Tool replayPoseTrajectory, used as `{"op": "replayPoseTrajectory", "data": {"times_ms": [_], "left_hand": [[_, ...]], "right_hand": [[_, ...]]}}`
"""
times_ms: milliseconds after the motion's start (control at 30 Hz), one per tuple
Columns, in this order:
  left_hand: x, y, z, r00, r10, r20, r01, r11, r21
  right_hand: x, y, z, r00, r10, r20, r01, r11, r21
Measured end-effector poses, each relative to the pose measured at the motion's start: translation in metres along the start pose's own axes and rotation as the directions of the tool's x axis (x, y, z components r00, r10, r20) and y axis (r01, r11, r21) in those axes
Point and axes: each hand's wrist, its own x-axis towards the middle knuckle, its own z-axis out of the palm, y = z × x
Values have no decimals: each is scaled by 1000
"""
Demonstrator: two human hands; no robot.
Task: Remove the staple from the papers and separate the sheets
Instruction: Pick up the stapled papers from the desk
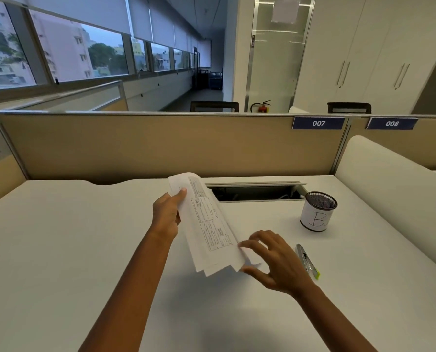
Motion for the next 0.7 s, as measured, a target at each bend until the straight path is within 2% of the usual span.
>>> {"op": "replayPoseTrajectory", "data": {"times_ms": [133, 300, 500, 633, 700], "left_hand": [[-2, -13, 2, 995, 91, -48, -87, 993, 74], [-3, -25, 3, 991, 127, -40, -121, 985, 120], [-6, -33, 6, 987, 153, -39, -146, 978, 150], [-9, -37, 9, 983, 176, -57, -166, 976, 143], [-10, -38, 10, 983, 173, -69, -162, 977, 141]], "right_hand": [[-15, 18, 1, 987, 137, 80, -140, 989, 36], [-33, 46, 19, 908, 419, 15, -413, 899, -145], [-49, 65, 34, 670, 737, 87, -690, 661, -295], [-53, 66, 36, 430, 898, 96, -828, 435, -355], [-55, 66, 37, 358, 926, 117, -856, 376, -355]]}}
